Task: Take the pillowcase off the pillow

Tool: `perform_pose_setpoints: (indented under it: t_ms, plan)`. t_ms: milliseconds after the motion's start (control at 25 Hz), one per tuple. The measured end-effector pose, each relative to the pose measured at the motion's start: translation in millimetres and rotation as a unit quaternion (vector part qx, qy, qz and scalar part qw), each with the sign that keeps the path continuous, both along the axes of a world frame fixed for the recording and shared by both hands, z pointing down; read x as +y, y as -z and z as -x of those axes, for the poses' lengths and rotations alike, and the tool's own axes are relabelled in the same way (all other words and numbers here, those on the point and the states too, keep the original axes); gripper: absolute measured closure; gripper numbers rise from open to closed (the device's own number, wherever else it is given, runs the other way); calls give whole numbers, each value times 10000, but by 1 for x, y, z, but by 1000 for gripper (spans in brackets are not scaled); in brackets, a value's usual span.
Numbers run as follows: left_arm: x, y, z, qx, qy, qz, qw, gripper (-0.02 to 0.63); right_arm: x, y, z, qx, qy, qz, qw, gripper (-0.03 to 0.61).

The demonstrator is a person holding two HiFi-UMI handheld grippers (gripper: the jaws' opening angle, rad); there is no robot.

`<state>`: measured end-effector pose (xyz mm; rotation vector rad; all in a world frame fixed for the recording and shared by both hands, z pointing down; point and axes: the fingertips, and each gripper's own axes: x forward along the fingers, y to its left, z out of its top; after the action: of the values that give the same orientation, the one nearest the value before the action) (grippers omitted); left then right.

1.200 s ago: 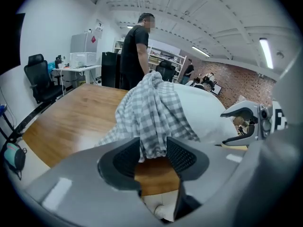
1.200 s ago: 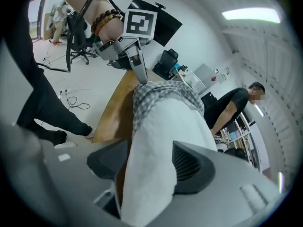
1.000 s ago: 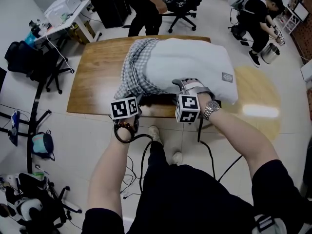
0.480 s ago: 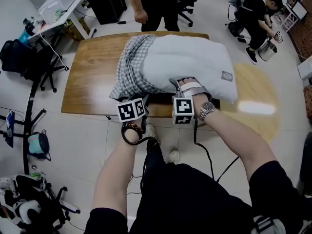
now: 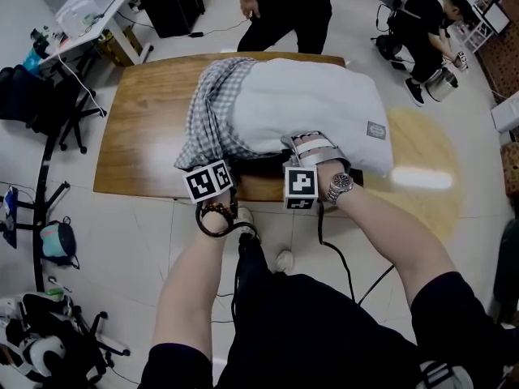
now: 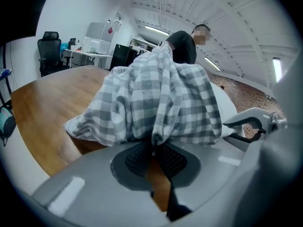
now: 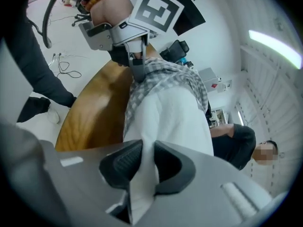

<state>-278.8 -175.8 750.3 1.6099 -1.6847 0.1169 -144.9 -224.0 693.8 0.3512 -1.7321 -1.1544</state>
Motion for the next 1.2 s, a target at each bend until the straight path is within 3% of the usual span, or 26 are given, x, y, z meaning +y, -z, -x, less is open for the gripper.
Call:
perform_pose_setpoints:
  t_ms: [400, 1000, 1200]
  plan:
    - [3, 16, 25, -363, 78, 208, 9991, 595, -15, 23, -18, -407, -84, 211, 9989, 548]
    - [30, 35, 99, -573, 849, 563, 9931, 595, -20, 31, -54, -423, -468, 438, 9970, 552]
    - [28, 36, 106, -672, 850, 665, 9919, 595, -14, 24, -56, -365, -511, 569, 9964, 551]
